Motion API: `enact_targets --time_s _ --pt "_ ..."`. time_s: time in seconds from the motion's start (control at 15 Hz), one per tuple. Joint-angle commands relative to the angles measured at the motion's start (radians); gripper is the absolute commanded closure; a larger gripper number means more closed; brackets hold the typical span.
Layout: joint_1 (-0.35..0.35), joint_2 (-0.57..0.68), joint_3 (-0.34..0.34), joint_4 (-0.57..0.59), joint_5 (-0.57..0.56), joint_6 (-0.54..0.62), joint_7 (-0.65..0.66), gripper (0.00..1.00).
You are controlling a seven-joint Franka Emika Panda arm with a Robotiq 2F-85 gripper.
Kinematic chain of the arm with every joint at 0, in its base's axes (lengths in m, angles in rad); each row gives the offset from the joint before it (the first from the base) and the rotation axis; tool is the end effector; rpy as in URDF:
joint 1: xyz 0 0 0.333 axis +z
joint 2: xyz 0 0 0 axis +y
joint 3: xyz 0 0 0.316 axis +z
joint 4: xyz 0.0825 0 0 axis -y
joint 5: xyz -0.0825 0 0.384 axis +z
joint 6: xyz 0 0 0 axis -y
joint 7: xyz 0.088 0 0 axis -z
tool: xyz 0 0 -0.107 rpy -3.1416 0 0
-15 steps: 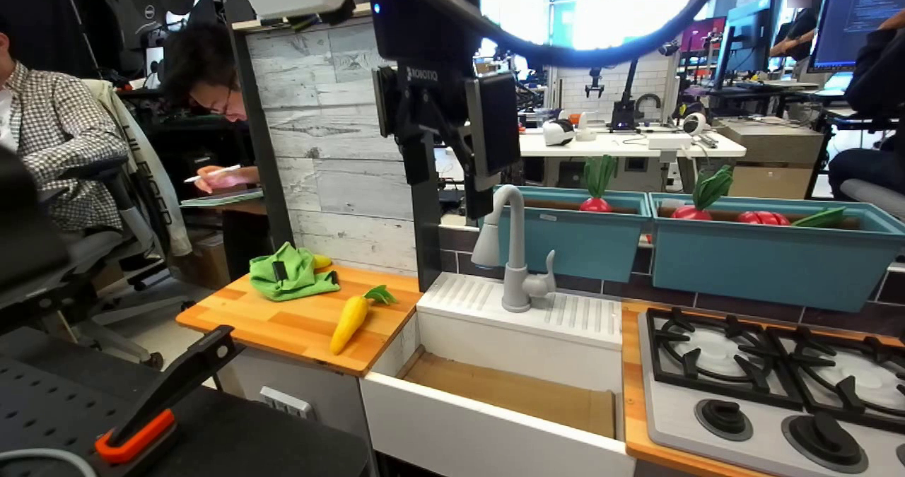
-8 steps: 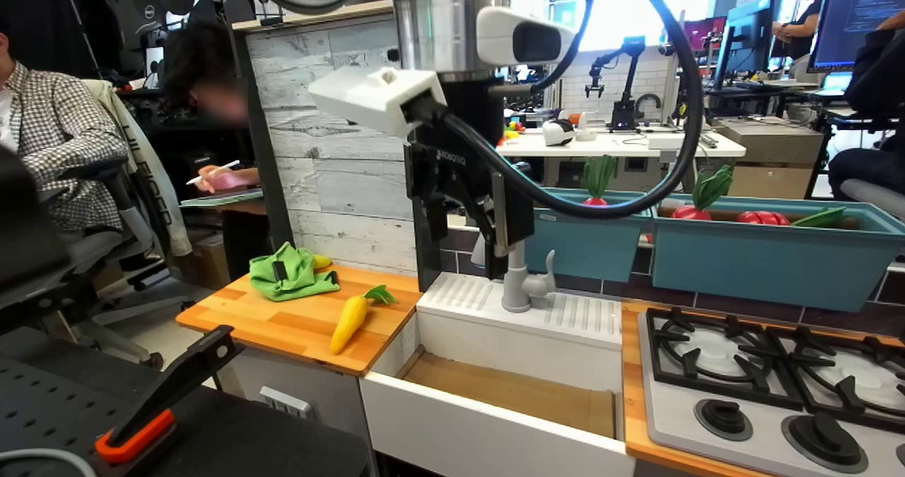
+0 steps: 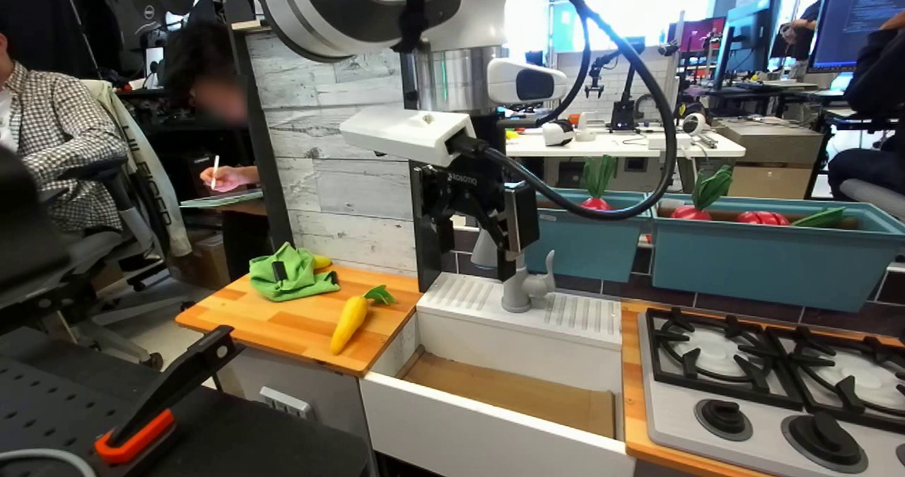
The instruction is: Turn the tap to the left
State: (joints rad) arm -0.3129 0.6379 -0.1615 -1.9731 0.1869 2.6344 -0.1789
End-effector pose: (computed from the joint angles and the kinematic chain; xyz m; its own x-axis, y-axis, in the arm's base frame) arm 0.5426 -0.2823 0.1483 0.9107 -0.4115 0.0368 -0.4120 -0.9112 0.0062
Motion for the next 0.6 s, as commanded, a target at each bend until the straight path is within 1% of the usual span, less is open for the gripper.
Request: enact_targets --time_s 0.0,0.33,0.4,0.47,0.53 --pt "-0.009 0.038 0.020 0.069 -0.036 0.006 0.014 0.00" --pt "-0.010 0.080 0.023 0.146 -0.039 -0.009 0.028 0.00" --pt "-0.011 0.091 0.024 0.161 -0.040 -0.009 0.030 0.08" --pt "-0.013 0.101 0.026 0.175 -0.038 -0.012 0.032 0.26" --pt "-0.013 0.110 0.027 0.185 -0.039 -0.012 0.032 0.35"
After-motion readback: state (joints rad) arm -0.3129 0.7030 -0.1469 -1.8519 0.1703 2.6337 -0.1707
